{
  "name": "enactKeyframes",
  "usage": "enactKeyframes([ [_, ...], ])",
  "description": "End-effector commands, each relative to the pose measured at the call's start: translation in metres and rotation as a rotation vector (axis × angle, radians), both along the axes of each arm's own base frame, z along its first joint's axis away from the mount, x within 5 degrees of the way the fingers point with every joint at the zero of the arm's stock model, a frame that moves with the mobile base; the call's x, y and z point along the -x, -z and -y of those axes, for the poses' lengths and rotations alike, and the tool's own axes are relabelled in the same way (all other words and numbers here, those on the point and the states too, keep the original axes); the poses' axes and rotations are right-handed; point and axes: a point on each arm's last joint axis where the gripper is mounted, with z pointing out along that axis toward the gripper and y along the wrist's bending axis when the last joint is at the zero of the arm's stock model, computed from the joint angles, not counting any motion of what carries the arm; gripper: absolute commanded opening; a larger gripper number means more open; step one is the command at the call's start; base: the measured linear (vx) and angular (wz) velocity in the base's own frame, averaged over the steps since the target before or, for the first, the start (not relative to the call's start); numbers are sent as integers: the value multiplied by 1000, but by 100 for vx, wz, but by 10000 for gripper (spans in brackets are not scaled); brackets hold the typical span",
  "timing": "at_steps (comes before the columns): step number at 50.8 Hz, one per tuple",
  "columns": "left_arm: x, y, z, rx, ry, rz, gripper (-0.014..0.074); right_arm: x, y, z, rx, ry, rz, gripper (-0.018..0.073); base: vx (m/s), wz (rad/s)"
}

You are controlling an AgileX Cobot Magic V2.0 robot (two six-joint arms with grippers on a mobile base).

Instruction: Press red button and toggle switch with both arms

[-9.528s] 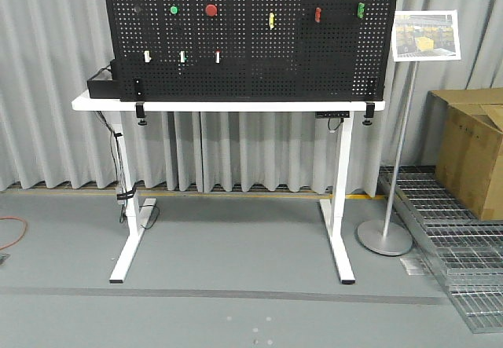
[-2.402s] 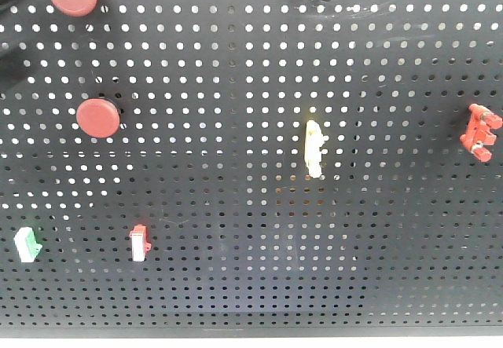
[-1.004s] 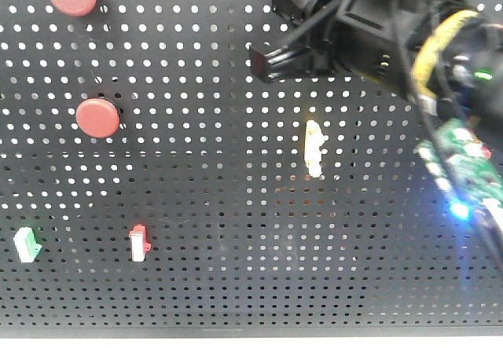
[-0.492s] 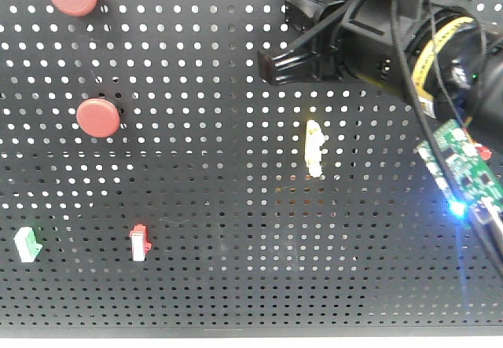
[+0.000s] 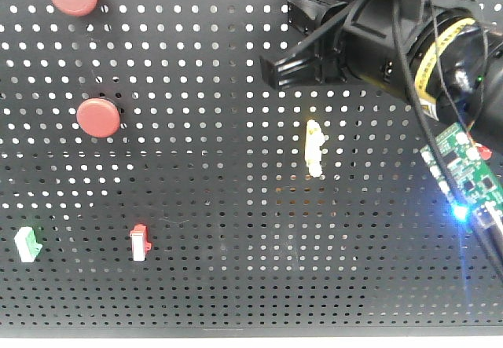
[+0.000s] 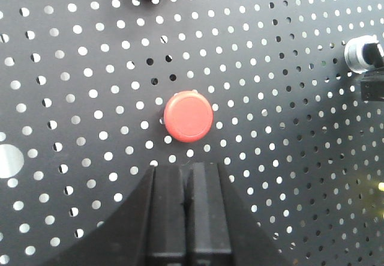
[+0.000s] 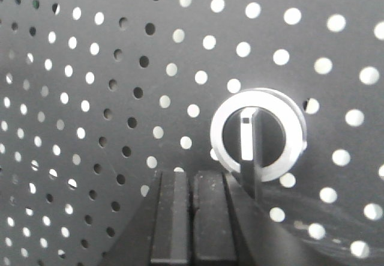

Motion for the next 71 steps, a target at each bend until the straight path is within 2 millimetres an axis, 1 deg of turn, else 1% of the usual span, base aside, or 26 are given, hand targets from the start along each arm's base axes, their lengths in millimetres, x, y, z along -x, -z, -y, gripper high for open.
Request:
enactKeyframes([
  [1, 7, -15, -1, 53, 29, 89, 2, 18, -33, 30, -19, 112, 99, 0, 0, 0],
  [10, 7, -15, -1, 53, 29, 89, 2, 22, -37, 36, -5, 149, 119, 0, 0, 0],
  [17, 7, -15, -1, 53, 29, 89, 2, 27, -40, 39, -13, 144, 133, 0, 0, 0],
  [23, 7, -15, -1, 54, 29, 89, 2, 25, -39, 43, -2, 192, 122, 0, 0, 0],
  [26, 7, -15, -1, 54, 29, 89, 2, 26, -40, 43, 1, 188, 128, 0, 0, 0],
  [30, 7, -15, -1, 54, 29, 88, 2, 28, -42, 40, -2, 151, 143, 0, 0, 0],
  [36, 7, -15, -1, 54, 29, 88, 2, 40, -44, 32, 2, 4, 199, 0, 0, 0],
  [41, 7, -15, -1, 54, 29, 88, 2, 49, -38, 32, -21, -59, 190, 0, 0, 0],
  [45, 7, -15, -1, 54, 29, 88, 2, 56, -28, 41, -33, -35, 151, 0, 0, 0],
  [52, 7, -15, -1, 54, 29, 88, 2, 70, -10, 54, 12, -5, 137, 0, 0, 0],
  [58, 7, -15, -1, 54, 29, 88, 2, 79, -5, 61, 14, 0, 139, 0, 0, 0],
  [71, 7, -14, -1, 49, 25, 76, 2, 79, -5, 61, 7, -4, 136, 0, 0, 0],
])
